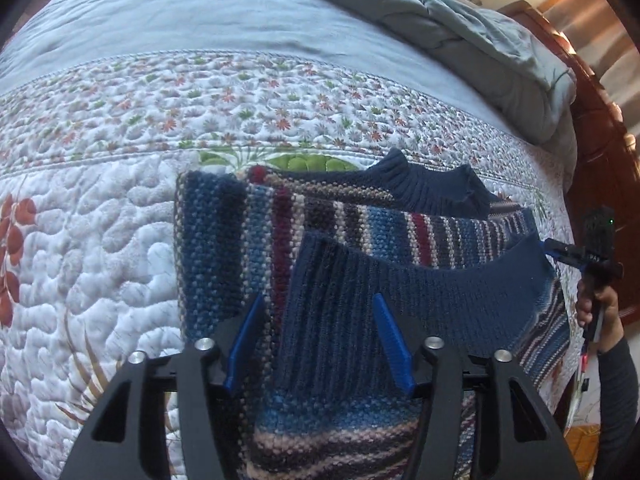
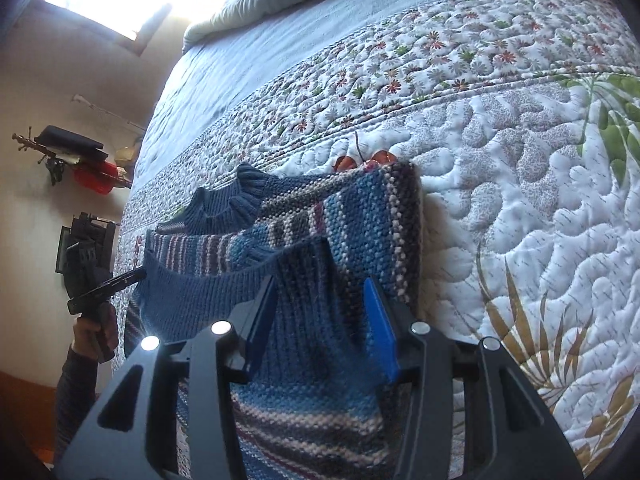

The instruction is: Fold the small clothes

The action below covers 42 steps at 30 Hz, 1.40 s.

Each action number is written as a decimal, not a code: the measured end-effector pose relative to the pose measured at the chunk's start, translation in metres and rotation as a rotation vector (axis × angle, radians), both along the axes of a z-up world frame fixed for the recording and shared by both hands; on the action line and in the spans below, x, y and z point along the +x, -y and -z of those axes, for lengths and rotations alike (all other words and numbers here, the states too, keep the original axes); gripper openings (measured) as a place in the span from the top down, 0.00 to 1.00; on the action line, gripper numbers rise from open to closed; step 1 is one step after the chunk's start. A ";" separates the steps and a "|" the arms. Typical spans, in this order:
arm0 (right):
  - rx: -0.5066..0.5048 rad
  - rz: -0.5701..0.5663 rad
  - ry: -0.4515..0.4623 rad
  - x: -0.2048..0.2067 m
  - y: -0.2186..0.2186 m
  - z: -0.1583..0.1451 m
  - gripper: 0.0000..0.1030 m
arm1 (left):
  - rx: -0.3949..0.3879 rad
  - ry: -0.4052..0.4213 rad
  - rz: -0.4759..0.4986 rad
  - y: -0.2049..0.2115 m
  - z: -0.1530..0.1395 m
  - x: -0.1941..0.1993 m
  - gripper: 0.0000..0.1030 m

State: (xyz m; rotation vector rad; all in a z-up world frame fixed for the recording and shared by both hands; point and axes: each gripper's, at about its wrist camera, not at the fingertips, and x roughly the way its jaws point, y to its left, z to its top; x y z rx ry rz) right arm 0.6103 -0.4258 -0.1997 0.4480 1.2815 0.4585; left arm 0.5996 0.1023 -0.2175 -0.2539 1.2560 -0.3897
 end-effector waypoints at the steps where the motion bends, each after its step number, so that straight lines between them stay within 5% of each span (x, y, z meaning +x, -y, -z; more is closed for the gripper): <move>1: 0.001 -0.002 -0.001 0.001 0.001 0.001 0.56 | 0.008 0.005 0.003 0.001 0.000 0.000 0.65; 2: 0.000 -0.005 -0.003 0.001 0.002 0.002 0.56 | 0.007 0.007 0.005 0.001 -0.001 0.000 0.75; 5: -0.012 -0.040 0.003 0.000 -0.001 0.000 0.56 | 0.003 0.025 0.022 0.004 -0.006 0.000 0.84; 9: -0.014 -0.083 0.036 -0.004 -0.006 -0.008 0.70 | -0.004 0.047 0.033 0.007 -0.012 -0.001 0.85; 16: -0.068 -0.109 0.051 -0.007 -0.016 -0.001 0.70 | -0.034 0.058 0.006 0.006 -0.004 -0.005 0.77; 18: -0.092 -0.116 0.077 -0.009 -0.019 -0.005 0.91 | -0.027 0.078 -0.001 0.005 -0.007 -0.008 0.91; 23: -0.093 -0.094 0.151 -0.021 -0.014 -0.028 0.92 | -0.049 0.174 -0.017 0.001 -0.035 -0.027 0.92; 34: -0.094 -0.018 0.379 -0.035 -0.016 -0.127 0.92 | -0.102 0.415 -0.037 -0.021 -0.149 -0.038 0.93; 38: -0.126 0.035 0.379 -0.006 -0.024 -0.126 0.92 | -0.071 0.416 -0.063 -0.017 -0.152 -0.009 0.93; 42: -0.187 0.074 0.318 0.025 -0.033 -0.099 0.92 | -0.029 0.355 -0.092 -0.007 -0.122 0.027 0.93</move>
